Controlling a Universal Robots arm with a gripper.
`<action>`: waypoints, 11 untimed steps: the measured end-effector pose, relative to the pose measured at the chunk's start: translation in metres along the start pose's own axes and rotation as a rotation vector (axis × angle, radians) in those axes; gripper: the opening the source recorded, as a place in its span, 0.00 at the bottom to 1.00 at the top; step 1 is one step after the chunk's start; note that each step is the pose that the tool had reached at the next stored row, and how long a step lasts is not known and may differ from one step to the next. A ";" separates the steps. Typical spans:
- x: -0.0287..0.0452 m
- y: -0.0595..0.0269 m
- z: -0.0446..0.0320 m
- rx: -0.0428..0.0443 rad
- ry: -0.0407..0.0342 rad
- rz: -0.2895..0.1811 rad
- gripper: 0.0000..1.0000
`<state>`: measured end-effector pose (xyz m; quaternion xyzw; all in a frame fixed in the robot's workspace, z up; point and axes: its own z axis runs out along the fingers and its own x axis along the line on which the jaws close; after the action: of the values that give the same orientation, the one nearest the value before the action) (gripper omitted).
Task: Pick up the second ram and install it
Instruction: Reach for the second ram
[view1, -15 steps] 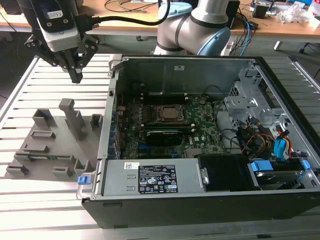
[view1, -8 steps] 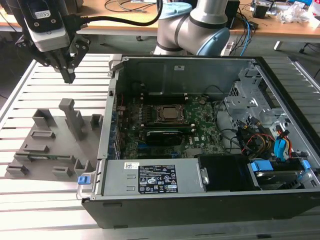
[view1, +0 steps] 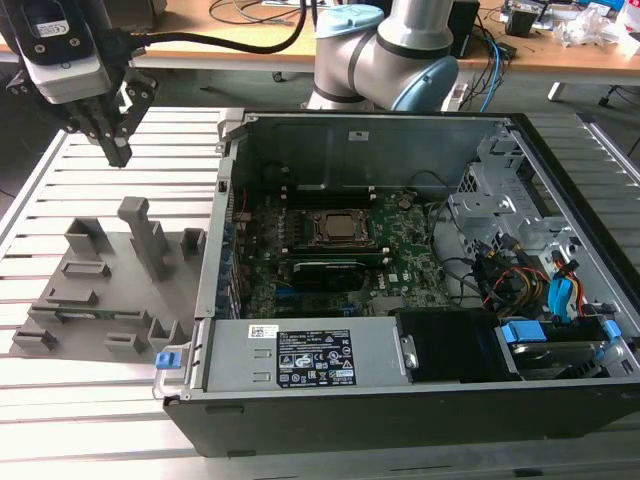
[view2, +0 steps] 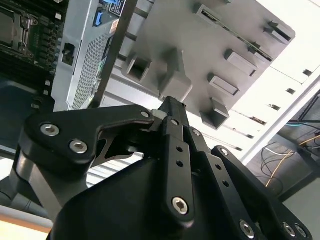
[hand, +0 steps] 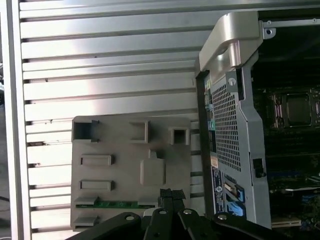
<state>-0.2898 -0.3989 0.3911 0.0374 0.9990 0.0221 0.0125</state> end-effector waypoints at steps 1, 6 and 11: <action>0.0025 -0.0002 0.0000 -0.0001 -0.0001 0.000 0.11; 0.0158 -0.0012 -0.0001 0.0000 0.0000 0.000 0.11; 0.0252 -0.0019 -0.0001 -0.0001 0.0000 0.000 0.11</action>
<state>-0.3151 -0.3989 0.3905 0.0374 0.9990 0.0221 0.0125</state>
